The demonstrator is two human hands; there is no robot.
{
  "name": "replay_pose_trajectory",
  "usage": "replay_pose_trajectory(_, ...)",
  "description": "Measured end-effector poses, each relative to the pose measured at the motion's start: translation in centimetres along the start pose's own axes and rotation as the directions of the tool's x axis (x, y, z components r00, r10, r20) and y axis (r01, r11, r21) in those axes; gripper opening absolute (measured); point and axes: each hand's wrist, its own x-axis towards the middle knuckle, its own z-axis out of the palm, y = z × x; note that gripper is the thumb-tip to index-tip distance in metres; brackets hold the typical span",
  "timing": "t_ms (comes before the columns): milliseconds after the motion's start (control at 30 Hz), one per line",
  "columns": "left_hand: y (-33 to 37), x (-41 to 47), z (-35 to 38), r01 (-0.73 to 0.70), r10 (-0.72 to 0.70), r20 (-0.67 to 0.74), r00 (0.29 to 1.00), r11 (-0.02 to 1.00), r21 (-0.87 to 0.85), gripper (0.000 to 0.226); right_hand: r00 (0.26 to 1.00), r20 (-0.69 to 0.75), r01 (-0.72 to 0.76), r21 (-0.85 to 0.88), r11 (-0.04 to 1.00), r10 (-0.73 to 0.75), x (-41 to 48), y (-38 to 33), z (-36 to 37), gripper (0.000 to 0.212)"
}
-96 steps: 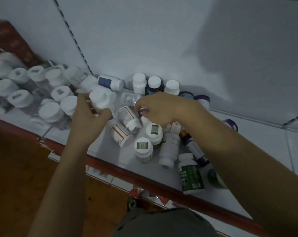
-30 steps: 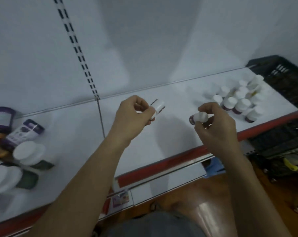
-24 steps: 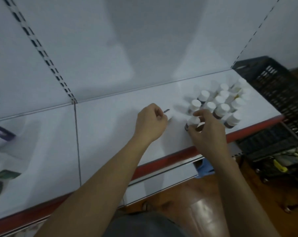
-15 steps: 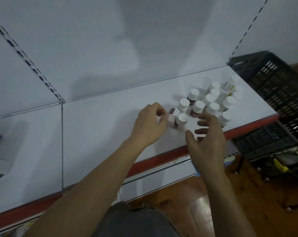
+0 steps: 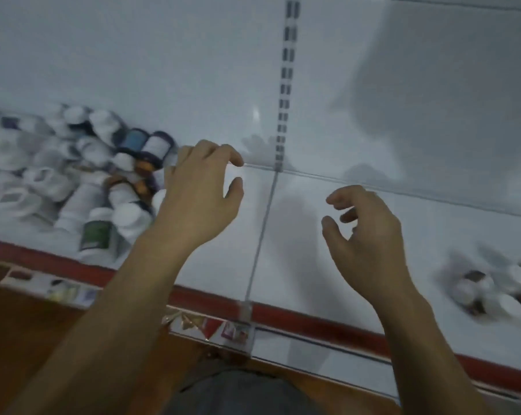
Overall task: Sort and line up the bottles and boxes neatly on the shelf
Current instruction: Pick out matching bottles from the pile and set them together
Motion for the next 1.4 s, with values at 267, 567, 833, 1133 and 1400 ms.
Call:
replay_pose_trajectory(267, -15.2, -5.0, -6.6, 0.183, -0.183, 0.024, 0.983, 0.983, 0.033, 0.064, 0.822, 0.488, 0.277, 0.11, 0.955, -0.294, 7.4, -10.9, 16.3, 0.042)
replay_pose_trajectory(567, -21.9, 0.3, -9.1, -0.043, 0.059, 0.202, 0.978, 0.995, -0.085, 0.041, 0.657, 0.717, 0.468, -0.145, 0.872, -0.233, 15.0, -11.4, 22.8, 0.046)
replay_pose_trajectory(833, -22.0, 12.3, -6.2, -0.603, 0.334, 0.63, 0.701, 0.75, 0.272, 0.071, 0.994, 0.1, -0.058, 0.201, 0.978, 0.038, 10.9, -8.6, 20.6, 0.056)
replay_pose_trajectory(1133, -18.4, 16.4, -4.8, -0.699, 0.508, 0.716, 0.479, 0.714, -0.039, 0.026, 0.977, -0.132, -0.153, 0.132, 0.979, 0.17, 10.5, -7.1, 19.9, 0.063)
replay_pose_trajectory(1400, -14.6, 16.4, -1.1, -0.34, 0.424, 0.524, 0.739, 0.906, -0.254, 0.036, 0.932, -0.301, -0.171, 0.121, 0.978, 0.2, 8.9, -8.9, 18.1, 0.061)
